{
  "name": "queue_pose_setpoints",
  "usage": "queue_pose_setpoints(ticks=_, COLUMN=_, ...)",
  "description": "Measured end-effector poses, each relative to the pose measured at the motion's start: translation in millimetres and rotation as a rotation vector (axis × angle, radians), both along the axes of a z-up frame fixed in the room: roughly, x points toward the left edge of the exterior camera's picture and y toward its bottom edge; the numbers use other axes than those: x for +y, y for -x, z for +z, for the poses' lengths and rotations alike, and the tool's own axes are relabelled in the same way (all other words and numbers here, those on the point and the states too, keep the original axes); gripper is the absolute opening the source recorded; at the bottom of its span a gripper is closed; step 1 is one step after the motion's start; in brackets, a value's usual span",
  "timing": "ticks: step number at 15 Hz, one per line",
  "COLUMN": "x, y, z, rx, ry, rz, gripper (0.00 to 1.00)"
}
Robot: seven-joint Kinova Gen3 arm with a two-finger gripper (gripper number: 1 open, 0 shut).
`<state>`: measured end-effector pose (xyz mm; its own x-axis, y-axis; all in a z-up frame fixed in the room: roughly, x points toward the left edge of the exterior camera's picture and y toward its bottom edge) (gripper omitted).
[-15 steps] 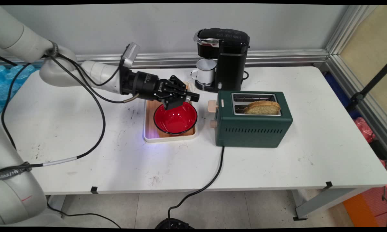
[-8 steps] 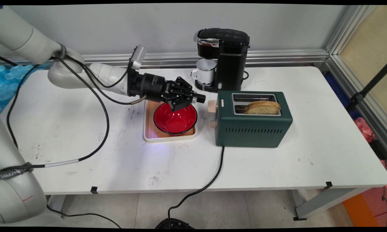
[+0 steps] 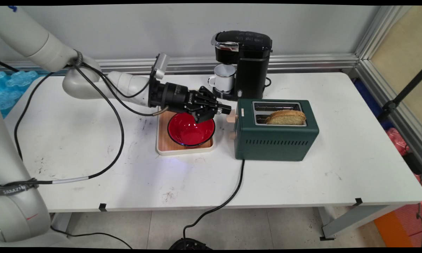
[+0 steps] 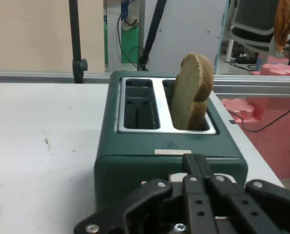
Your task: Press the toaster switch
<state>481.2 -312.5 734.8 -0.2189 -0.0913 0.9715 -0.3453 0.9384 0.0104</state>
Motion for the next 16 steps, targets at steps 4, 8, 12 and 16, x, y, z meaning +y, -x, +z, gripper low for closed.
queue_pose_setpoints(ticks=4, x=-1.9, y=2.1, z=-8.1, rx=-0.020, ry=-0.006, rz=0.010, gripper=0.00)
queue_pose_setpoints(ticks=8, x=-3.6, y=5.6, z=-15.1, rx=-0.036, ry=-0.008, rz=0.010, gripper=0.00)
queue_pose_setpoints(ticks=12, x=-4.5, y=9.4, z=-18.9, rx=-0.044, ry=-0.008, rz=0.006, gripper=0.00)
queue_pose_setpoints(ticks=16, x=-4.7, y=9.3, z=-23.9, rx=-0.064, ry=-0.013, rz=0.005, gripper=0.00)
